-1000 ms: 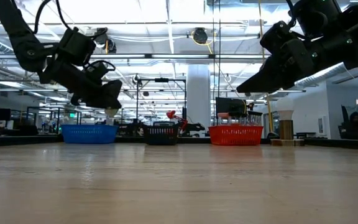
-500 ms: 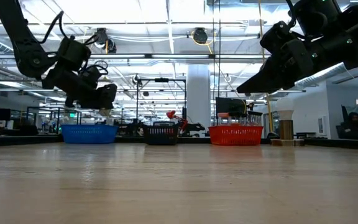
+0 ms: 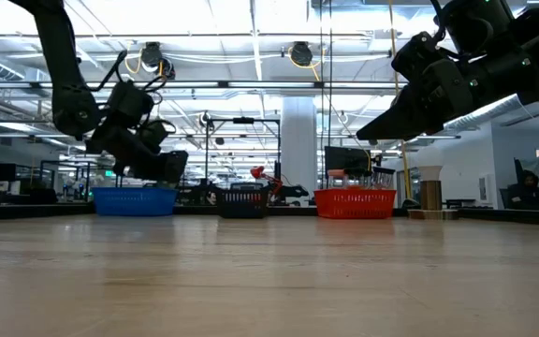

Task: Pick & Place Office items
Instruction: Put the green charger adapter into the blue bin, then return to Home Position

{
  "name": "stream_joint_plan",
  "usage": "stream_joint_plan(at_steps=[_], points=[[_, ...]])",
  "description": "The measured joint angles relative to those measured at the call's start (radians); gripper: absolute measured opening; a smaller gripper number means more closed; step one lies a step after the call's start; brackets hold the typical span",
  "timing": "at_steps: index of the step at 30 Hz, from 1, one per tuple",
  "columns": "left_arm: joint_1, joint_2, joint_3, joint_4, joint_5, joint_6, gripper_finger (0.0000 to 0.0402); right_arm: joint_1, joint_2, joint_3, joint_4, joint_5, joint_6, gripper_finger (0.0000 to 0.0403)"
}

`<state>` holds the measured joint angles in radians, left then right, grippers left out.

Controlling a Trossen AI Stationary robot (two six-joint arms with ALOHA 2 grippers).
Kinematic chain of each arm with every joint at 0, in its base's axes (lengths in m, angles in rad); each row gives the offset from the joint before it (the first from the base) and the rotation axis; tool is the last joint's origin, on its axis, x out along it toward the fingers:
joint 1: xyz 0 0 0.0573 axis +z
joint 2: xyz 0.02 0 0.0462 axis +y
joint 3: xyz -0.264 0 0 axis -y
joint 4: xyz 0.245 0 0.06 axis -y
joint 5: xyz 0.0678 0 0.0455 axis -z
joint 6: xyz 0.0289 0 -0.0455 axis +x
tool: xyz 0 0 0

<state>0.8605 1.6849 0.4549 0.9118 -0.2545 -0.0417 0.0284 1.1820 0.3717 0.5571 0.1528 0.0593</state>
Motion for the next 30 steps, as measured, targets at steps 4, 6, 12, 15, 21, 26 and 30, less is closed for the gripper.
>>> stream_joint_plan(at_steps=[4, 6, 12, 15, 21, 26, 30], points=[[-0.002, -0.002, 0.024, -0.053, -0.001, -0.007, 0.0140, 0.000, 0.000, 0.000, 0.000, 0.000, 0.000, 0.0000], [-0.003, -0.001, 0.026, -0.066, -0.008, -0.017, 0.0157, 0.000, 0.000, 0.000, 0.000, 0.000, 0.000, 0.0000], [-0.003, -0.002, 0.028, -0.073, -0.015, -0.024, 0.0224, 0.000, 0.000, 0.000, 0.000, 0.000, 0.000, 0.0000], [-0.003, -0.002, 0.028, -0.073, -0.016, -0.024, 0.0229, 0.000, 0.000, 0.000, 0.000, 0.000, 0.000, 0.0000], [-0.006, -0.044, 0.027, -0.123, -0.016, -0.020, 0.0230, 0.000, 0.000, 0.000, 0.000, 0.000, 0.000, 0.0000], [-0.035, -0.168, 0.027, -0.305, -0.001, -0.001, 0.0193, 0.000, 0.000, 0.000, 0.000, 0.000, 0.000, 0.0000], [-0.089, -0.288, 0.013, -0.453, 0.046, -0.014, 0.0129, 0.000, 0.000, 0.000, 0.000, 0.001, -0.034, 0.0000]])
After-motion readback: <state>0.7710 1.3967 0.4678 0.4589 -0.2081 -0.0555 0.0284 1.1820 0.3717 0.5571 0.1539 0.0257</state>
